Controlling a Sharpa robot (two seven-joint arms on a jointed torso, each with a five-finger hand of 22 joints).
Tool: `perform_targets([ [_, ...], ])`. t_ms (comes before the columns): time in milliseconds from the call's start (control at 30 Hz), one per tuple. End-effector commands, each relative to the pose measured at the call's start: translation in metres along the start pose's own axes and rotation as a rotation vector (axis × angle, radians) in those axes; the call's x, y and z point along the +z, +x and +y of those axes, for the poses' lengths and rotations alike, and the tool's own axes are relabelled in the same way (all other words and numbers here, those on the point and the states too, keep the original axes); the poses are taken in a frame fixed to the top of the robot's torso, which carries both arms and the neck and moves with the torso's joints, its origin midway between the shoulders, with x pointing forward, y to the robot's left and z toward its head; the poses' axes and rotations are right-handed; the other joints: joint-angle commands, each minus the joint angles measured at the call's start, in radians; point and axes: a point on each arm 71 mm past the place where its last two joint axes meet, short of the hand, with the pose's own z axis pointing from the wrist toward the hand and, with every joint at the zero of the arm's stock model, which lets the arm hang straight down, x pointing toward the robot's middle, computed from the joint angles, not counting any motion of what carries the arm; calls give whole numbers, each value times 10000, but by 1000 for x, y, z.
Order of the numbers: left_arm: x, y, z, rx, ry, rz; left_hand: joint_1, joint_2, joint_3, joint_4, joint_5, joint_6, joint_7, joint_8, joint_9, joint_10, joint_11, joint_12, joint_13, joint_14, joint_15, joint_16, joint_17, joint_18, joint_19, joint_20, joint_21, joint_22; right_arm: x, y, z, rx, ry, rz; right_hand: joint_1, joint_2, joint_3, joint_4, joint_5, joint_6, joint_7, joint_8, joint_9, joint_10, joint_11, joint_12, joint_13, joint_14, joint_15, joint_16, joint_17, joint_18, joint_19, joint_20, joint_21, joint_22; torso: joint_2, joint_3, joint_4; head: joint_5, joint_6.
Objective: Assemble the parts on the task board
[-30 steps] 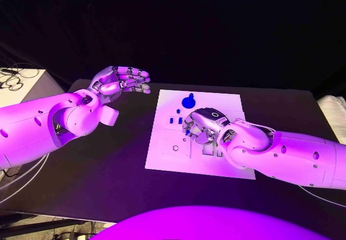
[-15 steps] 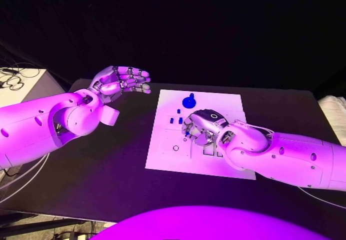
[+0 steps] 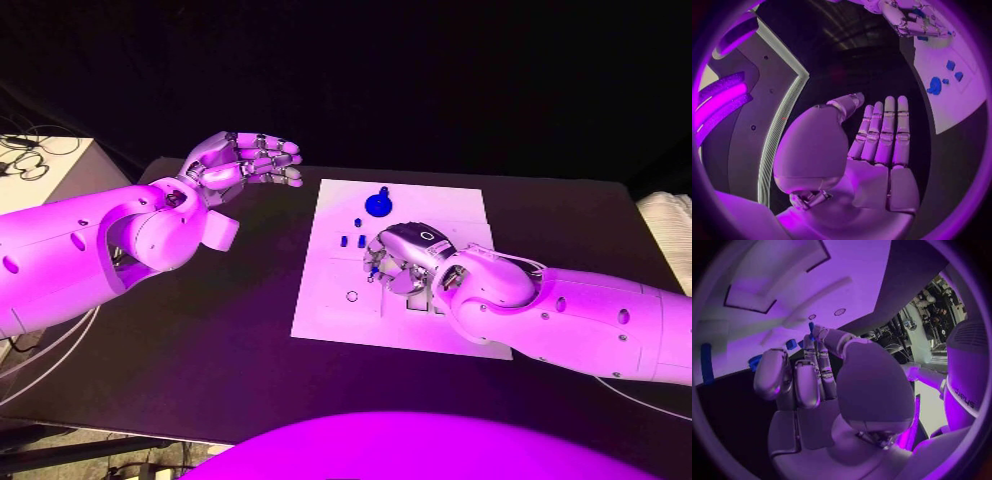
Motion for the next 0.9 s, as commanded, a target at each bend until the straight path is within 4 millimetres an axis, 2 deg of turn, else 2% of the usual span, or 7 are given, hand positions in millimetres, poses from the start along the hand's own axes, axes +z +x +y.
perform_targets([
  [33, 0, 1, -1, -77, 67, 40, 79, 26, -71, 12, 61, 61, 33, -52, -9, 55, -25, -35, 11, 64, 23, -69, 9, 34, 63, -15, -17, -10, 0, 2, 1, -128, -118, 172, 26, 108, 13, -56, 31, 42, 25, -8, 15, 725, -670, 29, 309, 387, -69, 40, 11, -144, 254, -12, 36, 1293, 3, -1, 6, -7, 1],
  [900, 0, 0, -1, -74, 58, 32, 79, 26, -71, 12, 61, 61, 33, -52, -9, 55, -25, -35, 11, 64, 23, -69, 9, 34, 63, -15, -17, -10, 1, 7, 3, -165, -186, 224, 4, 123, 19, -83, 38, 45, 36, -28, 20, 730, -662, 2, 323, 388, -60, 46, 7, -147, 259, -10, 46, 1306, 6, -2, 7, 13, 1],
])
